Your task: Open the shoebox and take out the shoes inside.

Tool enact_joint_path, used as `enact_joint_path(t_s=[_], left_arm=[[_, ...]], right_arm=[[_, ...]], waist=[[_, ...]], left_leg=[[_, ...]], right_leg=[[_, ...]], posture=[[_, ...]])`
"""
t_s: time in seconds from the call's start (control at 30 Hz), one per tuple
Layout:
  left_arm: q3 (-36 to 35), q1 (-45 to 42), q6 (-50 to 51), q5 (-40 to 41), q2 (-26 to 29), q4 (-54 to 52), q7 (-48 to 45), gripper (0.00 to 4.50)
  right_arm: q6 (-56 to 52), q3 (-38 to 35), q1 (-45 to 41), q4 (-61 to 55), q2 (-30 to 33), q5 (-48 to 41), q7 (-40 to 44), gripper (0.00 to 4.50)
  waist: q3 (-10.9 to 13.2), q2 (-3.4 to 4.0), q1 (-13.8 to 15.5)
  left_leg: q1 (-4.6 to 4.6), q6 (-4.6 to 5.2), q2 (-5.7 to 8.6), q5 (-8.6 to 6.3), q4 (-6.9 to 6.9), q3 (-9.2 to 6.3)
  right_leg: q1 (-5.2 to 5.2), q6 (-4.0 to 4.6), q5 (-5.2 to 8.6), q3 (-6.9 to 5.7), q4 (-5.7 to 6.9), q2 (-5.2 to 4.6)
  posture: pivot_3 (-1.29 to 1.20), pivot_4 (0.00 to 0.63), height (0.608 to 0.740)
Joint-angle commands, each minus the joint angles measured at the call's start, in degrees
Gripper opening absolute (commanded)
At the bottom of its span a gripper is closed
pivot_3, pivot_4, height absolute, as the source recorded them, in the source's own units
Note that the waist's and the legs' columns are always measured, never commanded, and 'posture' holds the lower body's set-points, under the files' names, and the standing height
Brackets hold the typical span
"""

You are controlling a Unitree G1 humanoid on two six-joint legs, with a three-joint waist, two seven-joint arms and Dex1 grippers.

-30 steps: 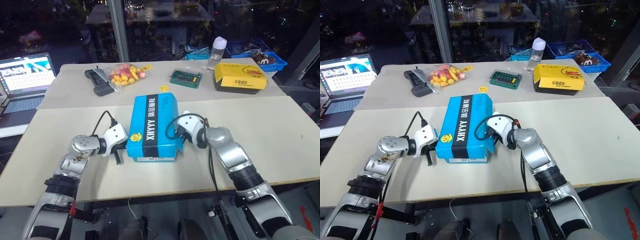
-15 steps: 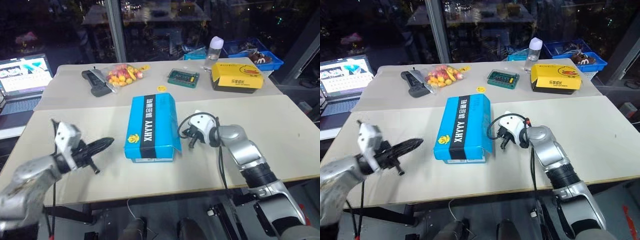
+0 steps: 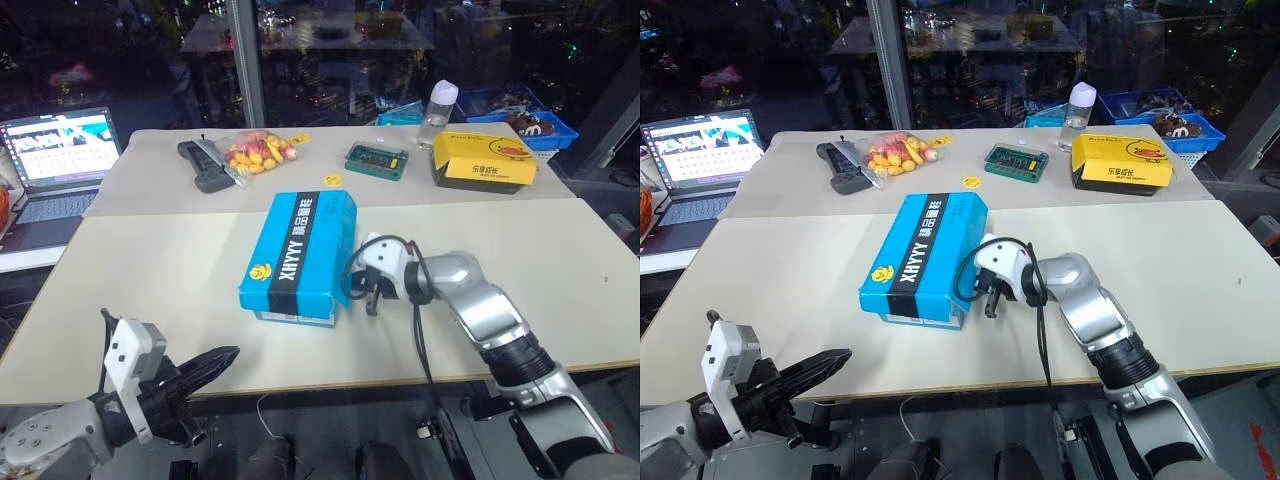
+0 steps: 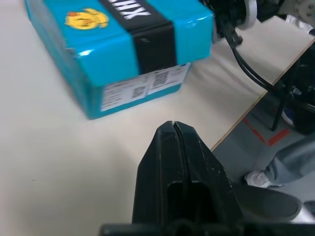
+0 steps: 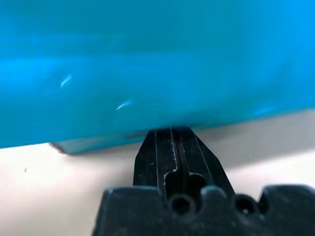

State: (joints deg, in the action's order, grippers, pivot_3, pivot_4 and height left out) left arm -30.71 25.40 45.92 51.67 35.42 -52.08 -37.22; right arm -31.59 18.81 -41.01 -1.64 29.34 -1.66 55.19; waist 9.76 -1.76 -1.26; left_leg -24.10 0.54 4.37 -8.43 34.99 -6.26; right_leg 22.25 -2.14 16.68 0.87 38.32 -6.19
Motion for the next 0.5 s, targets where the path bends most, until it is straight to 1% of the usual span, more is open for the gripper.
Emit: enact_joint_path(t_s=[0.03,0.07,0.17,0.23,0.3,0.37,0.4,0.43,0.47,0.5], left_arm=[[1.09,-0.79,-2.01,0.75,0.58,-1.60,1.69,0.01],[1.53,-1.32,-2.09,0.84,0.68,-1.40,2.26,0.01],[2.81,-2.66,-2.29,1.26,0.99,-0.72,3.57,0.01],[4.04,-3.46,-2.53,0.82,1.42,-0.08,3.62,0.01],[5.04,-3.86,-2.85,0.36,1.59,0.77,3.51,0.01],[5.96,-4.09,-3.19,0.08,1.69,1.14,3.56,0.01],[6.31,-4.27,-3.30,0.12,1.78,1.20,3.72,0.01],[6.49,-4.53,-3.45,0.28,1.90,1.24,3.84,0.01],[6.64,-4.78,-3.55,0.40,2.02,1.31,3.97,0.01],[6.57,-5.10,-3.59,0.57,2.09,1.57,4.23,0.01]], right_arm=[[0.05,-1.92,-5.51,0.75,0.76,-2.23,3.13,0.07],[0.95,-1.39,-7.04,1.71,1.12,-2.03,4.27,0.07],[4.25,2.24,-16.53,6.72,-0.53,-0.17,8.05,0.07],[6.71,2.89,-24.36,11.97,-4.69,0.56,7.61,0.07],[10.61,-0.52,-34.83,20.51,-11.53,0.15,1.53,0.07],[12.63,-7.10,-43.90,28.81,-18.13,-3.13,-6.22,0.07],[13.21,-9.62,-46.40,31.66,-20.03,-4.60,-8.37,0.07],[14.39,-11.28,-47.34,33.22,-21.32,-5.91,-8.72,0.07],[15.51,-12.20,-47.80,34.40,-22.03,-6.49,-8.56,0.07],[16.63,-10.97,-46.46,35.13,-21.94,-5.10,-8.17,0.07]], waist=[[0.00,0.00,0.05],[0.01,0.02,0.07],[0.05,0.07,-0.24],[0.06,0.10,-1.00],[0.07,0.12,-1.57],[0.10,0.16,-1.93],[0.11,0.17,-1.87],[0.11,0.16,-1.45],[0.07,0.11,-0.95],[0.01,0.03,-0.42]], left_leg=[[-0.01,-0.01,-0.04,-0.01,-0.01,0.02],[-0.01,-0.02,-0.10,-0.01,-0.03,0.03],[-0.02,-0.02,-0.16,-0.01,-0.04,0.11],[-0.02,-0.02,-0.23,-0.01,-0.08,0.16],[0.00,-0.03,-0.29,-0.01,-0.18,0.18],[0.03,-0.18,-0.42,-0.06,-0.23,0.18],[0.01,-0.32,-0.52,-0.09,-0.26,0.18],[-0.06,-0.46,-0.64,-0.15,-0.27,0.17],[-0.11,-0.61,-0.73,-0.23,-0.26,0.17],[-0.08,-0.71,-0.79,-0.32,-0.24,0.14]], right_leg=[[0.00,0.03,-0.02,0.00,-0.05,0.04],[0.00,0.06,-0.05,-0.01,-0.15,0.10],[0.01,0.11,-0.09,-0.01,-0.21,0.15],[0.06,0.16,-0.14,0.02,-0.23,0.23],[0.13,0.21,-0.17,0.08,-0.23,0.34],[0.24,0.36,-0.25,0.20,-0.15,0.59],[0.32,0.42,-0.28,0.20,-0.11,0.71],[0.44,0.48,-0.27,0.22,-0.09,0.85],[0.52,0.54,-0.24,0.18,-0.09,0.93],[0.68,0.60,-0.20,0.07,-0.15,0.95]], posture=[[0.00,0.150,0.734],[0.00,0.150,0.734],[0.00,0.150,0.734],[0.00,0.150,0.734],[0.00,0.150,0.734],[0.00,0.150,0.734],[0.00,0.150,0.734],[0.00,0.150,0.734],[0.00,0.150,0.734],[0.00,0.150,0.734]])
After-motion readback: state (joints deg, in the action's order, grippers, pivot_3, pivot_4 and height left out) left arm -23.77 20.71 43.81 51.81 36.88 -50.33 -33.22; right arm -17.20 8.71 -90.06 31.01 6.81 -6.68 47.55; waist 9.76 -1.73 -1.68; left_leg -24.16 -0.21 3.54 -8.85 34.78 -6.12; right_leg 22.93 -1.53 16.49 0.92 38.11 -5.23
